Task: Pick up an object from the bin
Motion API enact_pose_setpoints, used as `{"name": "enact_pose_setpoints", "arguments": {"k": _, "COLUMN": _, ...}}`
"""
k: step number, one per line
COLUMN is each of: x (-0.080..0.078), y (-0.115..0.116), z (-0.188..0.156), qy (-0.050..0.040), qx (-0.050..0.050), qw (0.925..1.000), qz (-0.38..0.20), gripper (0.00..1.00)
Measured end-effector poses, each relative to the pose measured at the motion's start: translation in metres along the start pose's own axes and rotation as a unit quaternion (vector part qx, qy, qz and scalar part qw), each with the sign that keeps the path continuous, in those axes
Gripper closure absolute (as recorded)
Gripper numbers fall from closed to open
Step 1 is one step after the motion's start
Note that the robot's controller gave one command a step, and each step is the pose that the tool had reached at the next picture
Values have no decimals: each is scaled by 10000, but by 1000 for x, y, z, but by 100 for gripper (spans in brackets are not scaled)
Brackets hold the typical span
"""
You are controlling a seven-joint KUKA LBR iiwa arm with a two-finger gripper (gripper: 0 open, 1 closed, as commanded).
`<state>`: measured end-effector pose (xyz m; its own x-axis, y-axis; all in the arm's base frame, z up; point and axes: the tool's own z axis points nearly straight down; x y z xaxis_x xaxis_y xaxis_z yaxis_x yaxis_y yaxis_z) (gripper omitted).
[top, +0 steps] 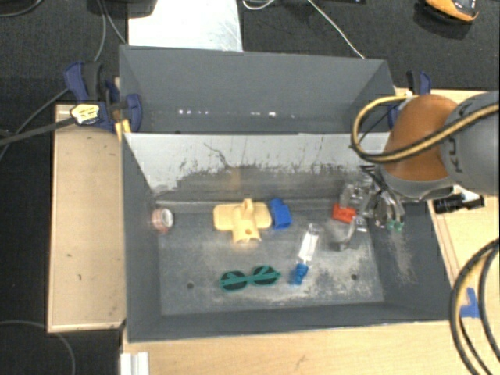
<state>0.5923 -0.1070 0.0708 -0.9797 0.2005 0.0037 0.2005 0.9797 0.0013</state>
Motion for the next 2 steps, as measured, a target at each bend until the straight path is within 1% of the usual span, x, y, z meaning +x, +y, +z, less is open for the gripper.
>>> {"name": "enact_pose_setpoints", "arguments": {"k": 1, "x": 8, "y": 8, "z": 0, "qy": -65, "qx": 0, "qw": 9999, "qz": 116, "gripper": 0}}
{"name": "enact_pose_setpoints", "arguments": {"k": 2, "x": 3, "y": -1, "z": -1, "qy": -29, "qx": -11, "qw": 9954, "qz": 957, "gripper": 100}}
